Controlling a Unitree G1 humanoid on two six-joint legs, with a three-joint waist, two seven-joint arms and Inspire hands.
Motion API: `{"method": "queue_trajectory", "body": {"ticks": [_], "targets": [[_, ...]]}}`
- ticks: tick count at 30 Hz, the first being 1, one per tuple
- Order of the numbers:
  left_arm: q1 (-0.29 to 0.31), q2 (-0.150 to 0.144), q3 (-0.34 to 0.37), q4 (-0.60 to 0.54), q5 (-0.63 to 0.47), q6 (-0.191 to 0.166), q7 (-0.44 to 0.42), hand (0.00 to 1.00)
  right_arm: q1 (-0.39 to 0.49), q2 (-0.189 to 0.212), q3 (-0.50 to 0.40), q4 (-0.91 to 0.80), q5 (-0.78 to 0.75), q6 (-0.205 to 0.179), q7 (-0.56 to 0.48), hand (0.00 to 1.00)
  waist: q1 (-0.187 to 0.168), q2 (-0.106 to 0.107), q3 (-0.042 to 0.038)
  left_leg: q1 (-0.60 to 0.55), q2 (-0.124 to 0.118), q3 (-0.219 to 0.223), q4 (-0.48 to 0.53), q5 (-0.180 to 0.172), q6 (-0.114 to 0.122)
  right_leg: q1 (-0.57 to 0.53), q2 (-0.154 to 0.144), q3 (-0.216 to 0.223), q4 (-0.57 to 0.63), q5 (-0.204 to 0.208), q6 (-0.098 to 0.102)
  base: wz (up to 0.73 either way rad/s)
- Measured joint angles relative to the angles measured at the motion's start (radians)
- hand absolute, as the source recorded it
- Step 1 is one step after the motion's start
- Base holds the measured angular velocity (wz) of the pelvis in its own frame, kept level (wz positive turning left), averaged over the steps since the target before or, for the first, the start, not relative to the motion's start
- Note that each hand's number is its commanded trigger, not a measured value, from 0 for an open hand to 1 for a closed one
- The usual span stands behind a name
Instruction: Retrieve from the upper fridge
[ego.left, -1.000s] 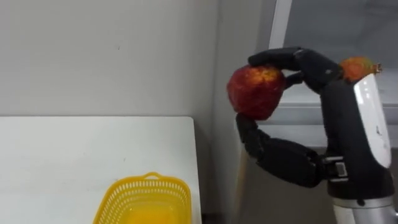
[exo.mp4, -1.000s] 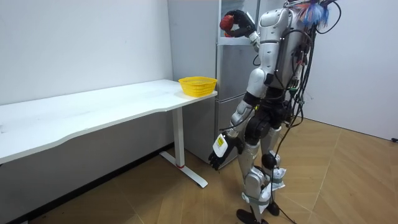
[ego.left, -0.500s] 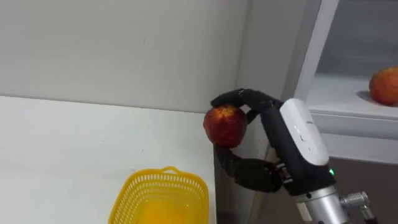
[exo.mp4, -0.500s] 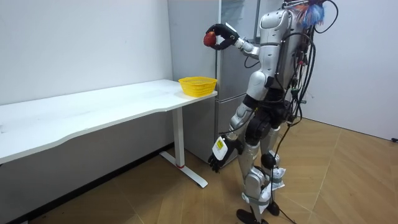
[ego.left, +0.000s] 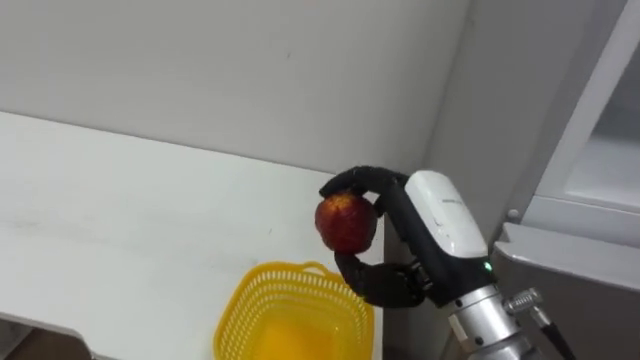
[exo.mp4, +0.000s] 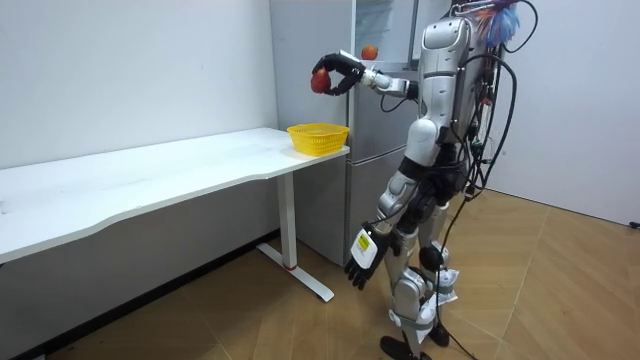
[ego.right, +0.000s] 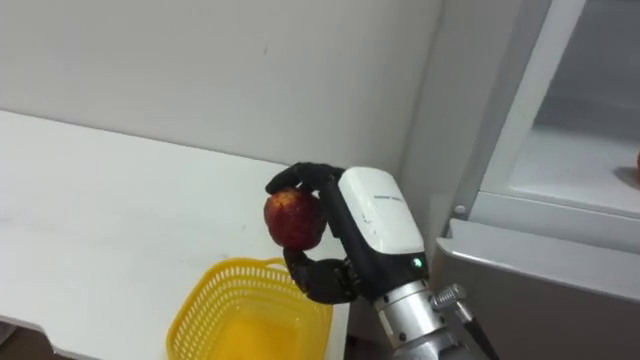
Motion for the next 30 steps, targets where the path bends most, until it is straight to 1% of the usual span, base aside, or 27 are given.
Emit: {"method": "queue_trajectory", "body": {"ticks": [5,7,8,10,12,13,14,15,16,17,18,19,23,25,30], "targets": [[0.006,-0.001,0.000,0.001,0.000,0.002,-0.028,0.00,-0.011,-0.001,0.025,0.033,-0.039,0.007,0.022,1.00,0.023,0.001,0.0015,-0.002,0.000,-0.007,0.000,0.000,0.000,0.001,0.000,-0.003,0.000,-0.001,0.001,0.04],[0.006,0.000,0.000,0.001,0.001,0.003,-0.040,0.00,-0.013,-0.001,0.027,0.038,-0.044,0.007,0.029,1.00,0.026,-0.001,0.0018,-0.007,-0.001,-0.015,0.000,0.000,0.000,0.001,0.000,-0.004,0.000,-0.001,0.001,0.12],[0.006,0.000,0.000,0.001,0.010,0.005,-0.047,0.00,-0.014,-0.001,0.027,0.038,-0.045,0.007,0.031,1.00,0.026,-0.002,0.0034,-0.009,-0.001,-0.019,-0.001,0.000,0.000,0.001,0.000,-0.005,0.000,-0.001,0.001,0.10],[0.006,0.000,0.000,0.001,0.030,0.009,-0.053,0.00,-0.014,-0.001,0.028,0.042,-0.045,0.007,0.030,1.00,0.029,-0.007,0.0047,-0.016,-0.001,-0.022,0.000,0.001,-0.001,0.000,0.000,-0.009,0.000,-0.001,0.001,0.06],[0.005,0.000,-0.001,0.001,0.040,0.018,-0.065,0.00,-0.015,-0.001,0.036,0.063,-0.045,0.009,0.031,1.00,0.037,-0.017,0.0031,-0.019,-0.001,-0.022,0.002,0.001,-0.002,-0.006,0.000,-0.009,0.000,-0.001,0.001,0.00],[0.006,0.000,-0.001,0.002,0.040,0.021,-0.067,0.00,-0.015,-0.001,0.040,0.070,-0.045,0.010,0.031,1.00,0.038,-0.018,0.0028,-0.019,-0.002,-0.022,0.006,0.001,-0.002,-0.007,0.000,-0.009,0.000,-0.001,0.001,0.00],[0.006,-0.001,-0.001,0.001,0.040,0.023,-0.068,0.00,-0.015,-0.002,0.053,0.080,-0.045,0.021,0.031,1.00,0.038,-0.019,0.0023,-0.020,-0.002,-0.022,0.010,0.001,-0.002,-0.006,0.000,-0.009,0.000,-0.001,0.001,0.00],[0.005,-0.001,-0.001,0.001,0.040,0.023,-0.067,0.00,-0.017,-0.003,0.066,0.091,-0.045,0.029,0.032,0.76,0.038,-0.019,0.0023,-0.022,-0.002,-0.022,0.013,0.001,-0.002,-0.006,-0.001,-0.009,0.000,-0.001,0.001,0.00],[0.005,-0.001,-0.001,0.001,0.040,0.024,-0.066,0.00,-0.020,-0.003,0.071,0.101,-0.045,0.029,0.032,0.58,0.038,-0.019,0.0025,-0.023,-0.002,-0.022,0.015,0.001,-0.002,-0.006,-0.001,-0.009,0.000,-0.001,0.001,0.00],[0.003,-0.001,-0.001,0.001,0.040,0.025,-0.064,0.00,-0.024,-0.004,0.079,0.119,-0.044,0.032,0.033,0.35,0.041,-0.018,0.0026,-0.024,-0.002,-0.022,0.016,0.001,-0.002,-0.007,-0.001,-0.009,0.000,-0.001,0.001,0.00],[0.001,-0.001,-0.001,0.001,0.040,0.027,-0.062,0.00,-0.024,-0.005,0.089,0.125,-0.044,0.045,0.035,0.02,0.047,-0.018,0.0027,-0.025,-0.002,-0.022,0.016,0.001,-0.002,-0.008,-0.001,-0.009,0.000,-0.001,0.001,0.00],[0.001,-0.001,-0.001,0.001,0.040,0.028,-0.061,0.00,-0.024,-0.006,0.094,0.126,-0.044,0.051,0.039,0.00,0.048,-0.018,0.0027,-0.025,-0.002,-0.022,0.017,0.001,-0.002,-0.008,-0.001,-0.009,0.000,-0.001,0.001,0.00],[0.000,0.000,-0.001,0.001,0.040,0.044,-0.060,0.00,-0.026,-0.006,0.104,0.126,-0.044,0.051,0.061,0.00,0.052,-0.018,0.0029,-0.035,-0.002,-0.026,0.017,0.001,-0.002,-0.010,-0.001,-0.010,0.000,-0.001,0.001,0.02],[0.000,-0.001,-0.001,0.001,0.040,0.044,-0.061,0.00,-0.026,-0.006,0.104,0.128,-0.043,0.055,0.066,0.00,0.052,-0.018,0.0029,-0.037,-0.002,-0.028,0.018,0.001,-0.002,-0.010,-0.001,-0.012,0.000,-0.001,0.001,0.02],[-0.007,-0.001,0.000,0.000,0.041,0.044,-0.068,0.00,-0.026,-0.006,0.104,0.135,-0.048,0.066,0.066,0.00,0.052,-0.020,0.0028,-0.043,-0.002,-0.038,0.026,0.001,-0.002,-0.009,-0.003,-0.032,0.000,-0.001,0.001,0.05]]}}
